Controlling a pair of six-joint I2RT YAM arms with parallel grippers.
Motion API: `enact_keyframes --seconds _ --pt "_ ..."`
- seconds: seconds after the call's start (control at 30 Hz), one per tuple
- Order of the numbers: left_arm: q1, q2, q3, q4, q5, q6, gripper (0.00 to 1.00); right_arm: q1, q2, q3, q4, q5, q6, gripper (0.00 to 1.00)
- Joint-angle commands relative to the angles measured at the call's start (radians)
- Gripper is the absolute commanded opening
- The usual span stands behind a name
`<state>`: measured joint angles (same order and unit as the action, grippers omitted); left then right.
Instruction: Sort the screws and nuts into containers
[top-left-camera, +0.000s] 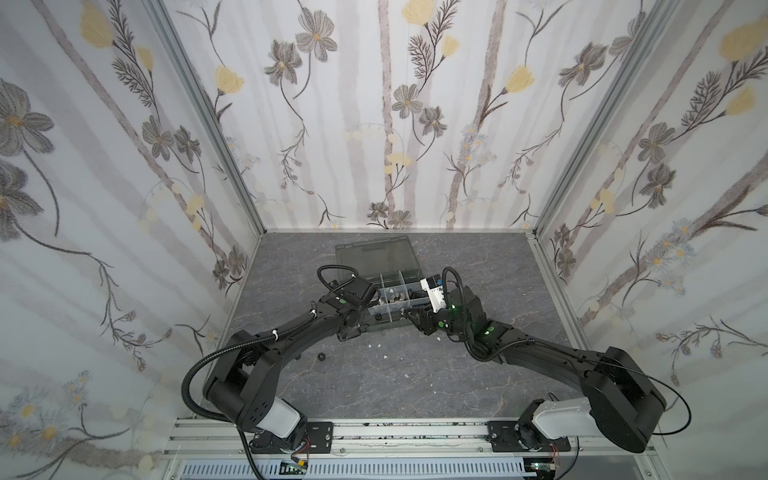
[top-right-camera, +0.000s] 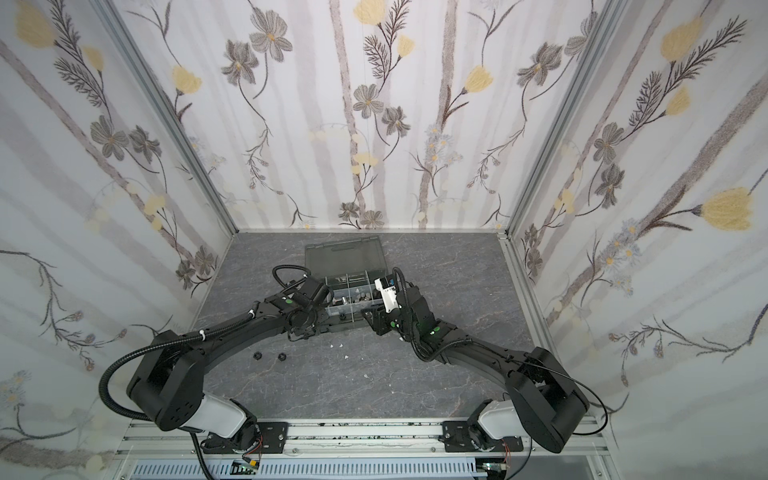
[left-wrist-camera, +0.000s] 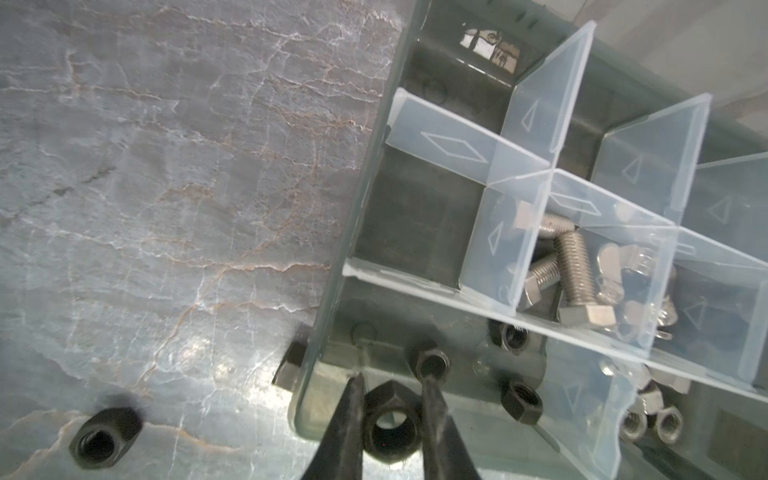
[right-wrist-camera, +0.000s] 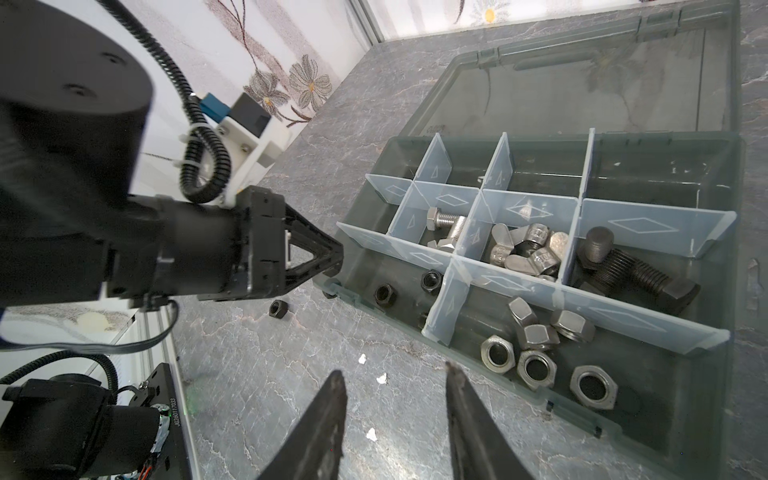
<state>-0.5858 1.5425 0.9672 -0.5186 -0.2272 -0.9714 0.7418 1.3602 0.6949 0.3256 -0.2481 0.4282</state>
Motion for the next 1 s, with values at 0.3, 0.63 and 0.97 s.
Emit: enact_keyframes --seconds 0.3,0.63,0.97 --pt "0.02 0.059 0.105 0.034 0.005 0.094 0.54 0.087 -0.005 -0.013 -0.032 0.046 -0.039 0.43" --pt "0.068 -0.251 0.074 0.016 -0.067 0.186 0.64 0.261 0.137 0.044 0.003 0.082 -0.036 0.44" --pt "0.124 -0.67 0.064 -0.003 -0.045 0.368 0.81 0.397 0.442 0.305 0.001 0.038 -0.057 0.47"
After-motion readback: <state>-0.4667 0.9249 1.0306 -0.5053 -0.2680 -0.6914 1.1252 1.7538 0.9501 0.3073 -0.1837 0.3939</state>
